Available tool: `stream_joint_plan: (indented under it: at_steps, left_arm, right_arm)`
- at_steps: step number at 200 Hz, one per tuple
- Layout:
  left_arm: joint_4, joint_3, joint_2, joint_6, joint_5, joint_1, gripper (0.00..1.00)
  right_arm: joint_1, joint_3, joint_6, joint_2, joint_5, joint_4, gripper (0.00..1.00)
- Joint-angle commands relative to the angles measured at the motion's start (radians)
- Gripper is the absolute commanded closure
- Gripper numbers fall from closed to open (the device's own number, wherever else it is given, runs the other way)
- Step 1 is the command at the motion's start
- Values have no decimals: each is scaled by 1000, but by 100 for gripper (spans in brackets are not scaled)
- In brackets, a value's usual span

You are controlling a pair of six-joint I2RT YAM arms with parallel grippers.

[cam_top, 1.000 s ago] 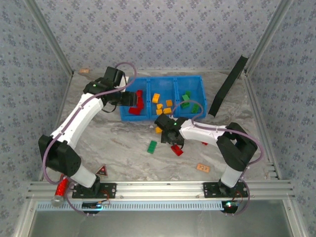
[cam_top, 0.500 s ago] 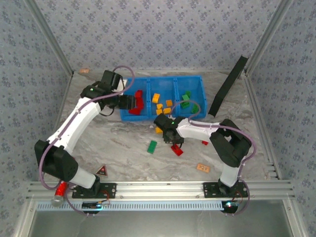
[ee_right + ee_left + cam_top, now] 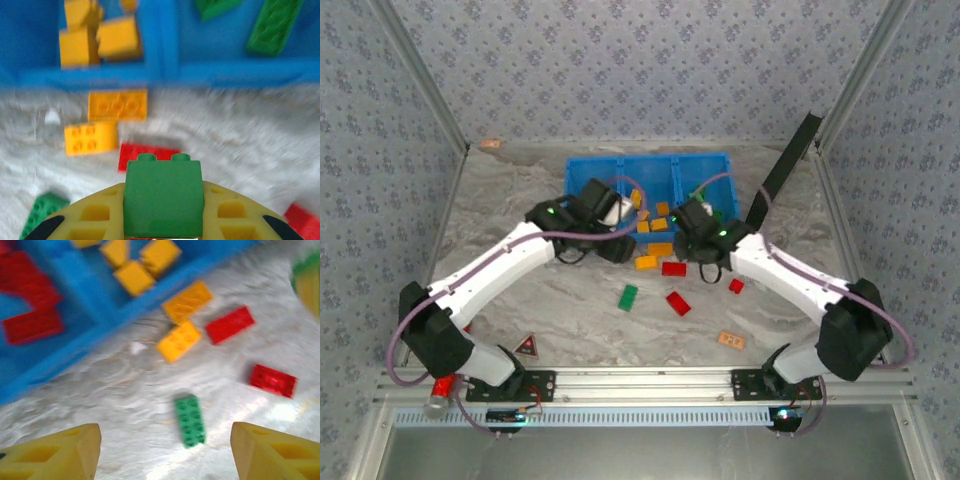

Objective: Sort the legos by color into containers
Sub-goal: Place the lego in the container.

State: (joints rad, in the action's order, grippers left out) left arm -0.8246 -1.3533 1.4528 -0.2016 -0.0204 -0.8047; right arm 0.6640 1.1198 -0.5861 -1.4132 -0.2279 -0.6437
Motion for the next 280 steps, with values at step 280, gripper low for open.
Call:
stream_joint_plan:
  at_steps: [280]
  left_arm:
    - [-2,-892,998,-409,-200,-462,27]
  right_arm:
    - [-323,433,437,-614,414,236,52]
